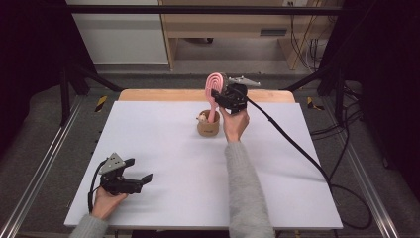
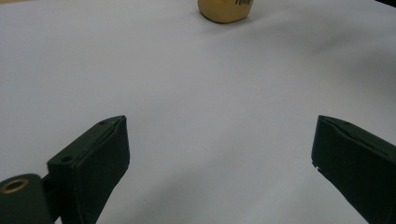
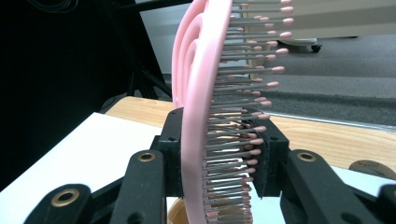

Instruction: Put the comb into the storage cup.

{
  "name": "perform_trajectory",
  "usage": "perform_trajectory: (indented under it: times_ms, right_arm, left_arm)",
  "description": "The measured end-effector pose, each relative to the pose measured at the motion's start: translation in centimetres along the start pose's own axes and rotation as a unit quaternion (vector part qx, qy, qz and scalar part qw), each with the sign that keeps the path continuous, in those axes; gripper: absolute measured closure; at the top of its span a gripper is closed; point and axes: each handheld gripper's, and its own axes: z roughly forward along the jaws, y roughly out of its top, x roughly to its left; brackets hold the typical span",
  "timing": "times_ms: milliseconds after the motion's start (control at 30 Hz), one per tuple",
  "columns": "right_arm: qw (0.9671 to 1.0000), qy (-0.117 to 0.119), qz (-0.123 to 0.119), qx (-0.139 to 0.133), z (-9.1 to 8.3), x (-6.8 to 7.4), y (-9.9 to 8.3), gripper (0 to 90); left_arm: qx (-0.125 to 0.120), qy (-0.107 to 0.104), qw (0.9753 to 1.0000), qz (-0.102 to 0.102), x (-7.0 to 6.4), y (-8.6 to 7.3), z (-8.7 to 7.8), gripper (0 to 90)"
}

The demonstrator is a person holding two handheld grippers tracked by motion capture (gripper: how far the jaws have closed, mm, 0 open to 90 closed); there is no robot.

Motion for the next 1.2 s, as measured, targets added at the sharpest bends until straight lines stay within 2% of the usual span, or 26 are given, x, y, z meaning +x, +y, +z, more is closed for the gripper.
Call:
perform_trajectory:
  times_ms: [300, 567, 1000, 1200]
  right_arm:
    - [1.0000, -0.006, 0.000, 0.007, 0.3, 0.0, -0.5, 63.0]
    - [0.9998, -0.005, 0.017, 0.005, 0.2, -0.8, -1.0, 63.0]
    - [0.9998, -0.014, 0.009, 0.006, 0.0, -0.9, -1.0, 62.2]
    - [0.9995, -0.013, 0.028, 0.002, -0.2, -1.7, -1.1, 62.0]
  left_arm:
    - [0.001, 0.000, 1.0000, 0.000, 0.0, 0.0, 0.0, 4.4]
    - [0.002, 0.000, 1.0000, 0.001, 0.0, 0.0, 0.1, 4.4]
    - [0.003, 0.001, 1.0000, 0.002, 0.0, 0.0, 0.0, 4.4]
    - [0.003, 0.001, 1.0000, 0.001, 0.0, 0.0, 0.1, 4.4]
